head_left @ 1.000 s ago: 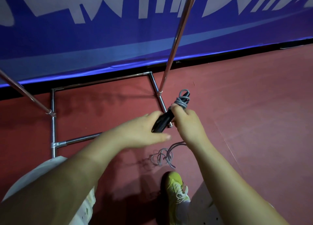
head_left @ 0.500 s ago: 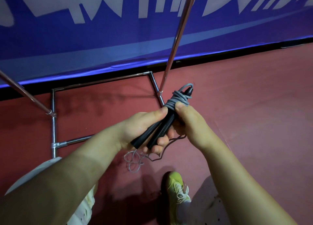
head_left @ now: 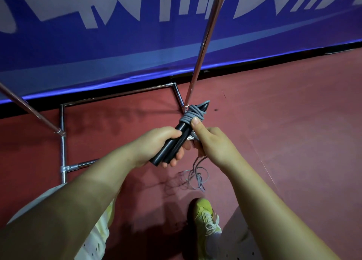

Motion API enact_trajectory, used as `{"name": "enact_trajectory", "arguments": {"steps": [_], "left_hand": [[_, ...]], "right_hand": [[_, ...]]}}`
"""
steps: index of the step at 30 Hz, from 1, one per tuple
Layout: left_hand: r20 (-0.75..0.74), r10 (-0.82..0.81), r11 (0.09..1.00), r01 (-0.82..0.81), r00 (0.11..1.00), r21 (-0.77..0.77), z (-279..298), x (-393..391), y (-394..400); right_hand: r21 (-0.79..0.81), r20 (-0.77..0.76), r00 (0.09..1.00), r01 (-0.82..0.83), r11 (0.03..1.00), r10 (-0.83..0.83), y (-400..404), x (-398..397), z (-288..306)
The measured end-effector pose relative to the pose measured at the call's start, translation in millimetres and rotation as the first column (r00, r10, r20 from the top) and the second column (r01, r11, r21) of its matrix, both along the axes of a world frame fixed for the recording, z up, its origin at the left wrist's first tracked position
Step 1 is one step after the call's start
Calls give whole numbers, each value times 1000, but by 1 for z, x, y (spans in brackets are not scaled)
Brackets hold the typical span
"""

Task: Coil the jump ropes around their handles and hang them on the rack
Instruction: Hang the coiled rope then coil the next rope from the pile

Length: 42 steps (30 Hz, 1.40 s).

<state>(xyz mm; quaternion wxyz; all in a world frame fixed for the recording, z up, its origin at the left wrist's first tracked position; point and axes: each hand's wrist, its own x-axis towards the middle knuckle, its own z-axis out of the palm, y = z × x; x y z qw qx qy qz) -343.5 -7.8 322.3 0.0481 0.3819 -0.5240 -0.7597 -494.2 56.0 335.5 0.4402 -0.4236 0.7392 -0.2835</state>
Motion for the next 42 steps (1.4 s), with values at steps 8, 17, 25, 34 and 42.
{"name": "enact_trajectory", "arguments": {"steps": [8, 17, 25, 34, 42], "left_hand": [[-8, 177, 984, -177, 984, -37, -6, 2, -10], [33, 175, 889, -144, 984, -436, -14, -9, -9], [109, 60, 804, 17, 992, -595, -16, -2, -11], [257, 85, 746, 110, 963, -657, -16, -1, -8], [247, 131, 592, 124, 960, -796, -17, -6, -6]], "right_hand": [[-21, 240, 971, -6, 1000, 11, 0, -7, 6], [134, 518, 819, 206, 969, -246, -3, -4, 3], [174, 568, 758, 271, 947, -321, -3, -8, 1], [177, 490, 817, 249, 952, -305, -1, 6, -10], [80, 303, 913, 260, 962, -272, -3, 10, -9]]}}
